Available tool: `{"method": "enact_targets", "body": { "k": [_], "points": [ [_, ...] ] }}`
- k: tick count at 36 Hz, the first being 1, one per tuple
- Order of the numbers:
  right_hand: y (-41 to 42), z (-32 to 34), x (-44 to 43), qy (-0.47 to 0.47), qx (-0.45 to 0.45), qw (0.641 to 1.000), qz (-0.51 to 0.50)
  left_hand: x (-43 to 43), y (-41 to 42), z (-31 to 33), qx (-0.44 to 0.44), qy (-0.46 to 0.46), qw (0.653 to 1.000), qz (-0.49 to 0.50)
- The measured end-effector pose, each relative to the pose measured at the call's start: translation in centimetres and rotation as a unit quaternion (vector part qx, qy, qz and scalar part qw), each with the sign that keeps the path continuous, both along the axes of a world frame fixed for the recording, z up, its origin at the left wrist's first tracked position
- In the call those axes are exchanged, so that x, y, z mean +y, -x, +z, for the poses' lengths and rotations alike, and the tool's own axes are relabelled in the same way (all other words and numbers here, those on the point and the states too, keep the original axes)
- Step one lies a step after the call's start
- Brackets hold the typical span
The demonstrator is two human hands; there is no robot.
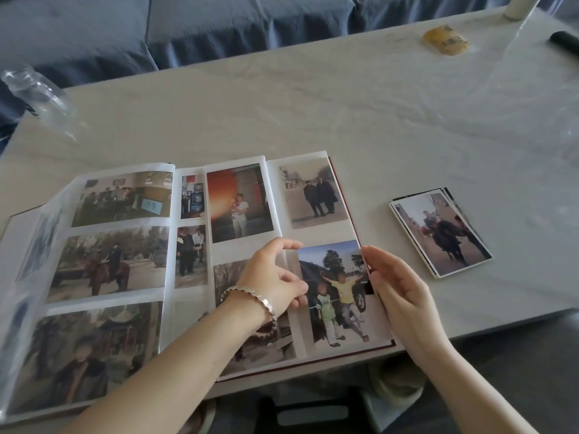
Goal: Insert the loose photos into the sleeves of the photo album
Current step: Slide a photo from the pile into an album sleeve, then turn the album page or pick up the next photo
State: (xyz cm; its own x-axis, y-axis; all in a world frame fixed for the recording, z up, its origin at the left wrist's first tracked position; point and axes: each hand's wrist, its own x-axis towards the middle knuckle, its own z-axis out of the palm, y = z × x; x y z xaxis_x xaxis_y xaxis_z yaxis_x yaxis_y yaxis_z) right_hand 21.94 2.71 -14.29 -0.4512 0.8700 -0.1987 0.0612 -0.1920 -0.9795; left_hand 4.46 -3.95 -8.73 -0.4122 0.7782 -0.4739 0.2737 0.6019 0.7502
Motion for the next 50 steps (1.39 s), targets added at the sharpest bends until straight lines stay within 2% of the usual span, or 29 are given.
{"method": "enact_targets", "body": {
  "k": [6,10,12,15,17,19,22,24,27,30,32,35,37,39,42,45,47,50],
  "points": [
    [0.3,2.2,0.8,-0.032,-0.077,0.997,-0.001,-1.3,0.8,-0.3,-0.092,-0.044,0.994,0.043],
    [1.1,3.7,1.5,0.048,-0.08,0.993,0.077,-1.8,1.0,-0.2,-0.108,-0.059,0.991,0.046],
    [1.7,4.4,1.7,0.079,-0.084,0.987,0.111,-2.1,1.3,0.0,-0.072,-0.056,0.995,0.033],
    [2.5,5.5,1.8,0.063,-0.066,0.985,0.15,-2.2,2.1,0.3,0.046,-0.064,0.997,0.01],
    [3.2,6.3,1.4,0.041,-0.047,0.98,0.187,-2.0,2.9,1.1,0.102,-0.089,0.99,0.027],
    [4.1,6.8,0.7,0.025,-0.038,0.969,0.243,-1.6,3.8,1.9,0.109,-0.094,0.987,0.072],
    [5.8,7.0,-1.1,-0.03,-0.074,0.947,0.312,-1.2,5.1,2.4,0.113,-0.09,0.978,0.152],
    [6.8,6.4,-2.3,-0.111,-0.132,0.921,0.348,-1.2,6.1,2.2,0.11,-0.083,0.968,0.209],
    [7.8,5.0,-3.6,-0.251,-0.229,0.857,0.387,-1.6,7.2,1.6,0.065,-0.047,0.963,0.258],
    [8.2,3.6,-3.8,-0.306,-0.293,0.796,0.432,-2.0,7.3,0.9,0.036,-0.033,0.97,0.237],
    [8.2,3.0,-3.6,-0.33,-0.263,0.803,0.421,-2.2,7.0,0.4,0.093,-0.023,0.976,0.194],
    [7.6,3.2,-2.2,-0.317,-0.192,0.864,0.341,-2.2,6.3,-0.3,0.257,0.022,0.964,0.06],
    [6.4,3.6,-0.6,-0.314,-0.212,0.881,0.285,-1.9,5.8,-0.7,0.331,0.045,0.942,-0.041],
    [4.7,3.9,1.6,-0.341,-0.247,0.882,0.212,-1.5,5.2,-1.0,0.344,0.044,0.933,-0.1],
    [1.6,3.8,5.1,-0.335,-0.352,0.867,0.112,-0.7,4.6,-1.1,0.35,0.043,0.924,-0.148],
    [-1.2,3.2,7.4,-0.275,-0.491,0.825,0.05,-0.2,4.2,-1.1,0.389,0.055,0.908,-0.148],
    [-2.4,2.9,7.9,-0.259,-0.547,0.795,0.043,0.0,4.0,-1.0,0.404,0.065,0.901,-0.141],
    [-3.3,2.1,7.8,-0.261,-0.599,0.751,0.094,0.3,3.7,-0.8,0.405,0.073,0.901,-0.138]
  ]
}}
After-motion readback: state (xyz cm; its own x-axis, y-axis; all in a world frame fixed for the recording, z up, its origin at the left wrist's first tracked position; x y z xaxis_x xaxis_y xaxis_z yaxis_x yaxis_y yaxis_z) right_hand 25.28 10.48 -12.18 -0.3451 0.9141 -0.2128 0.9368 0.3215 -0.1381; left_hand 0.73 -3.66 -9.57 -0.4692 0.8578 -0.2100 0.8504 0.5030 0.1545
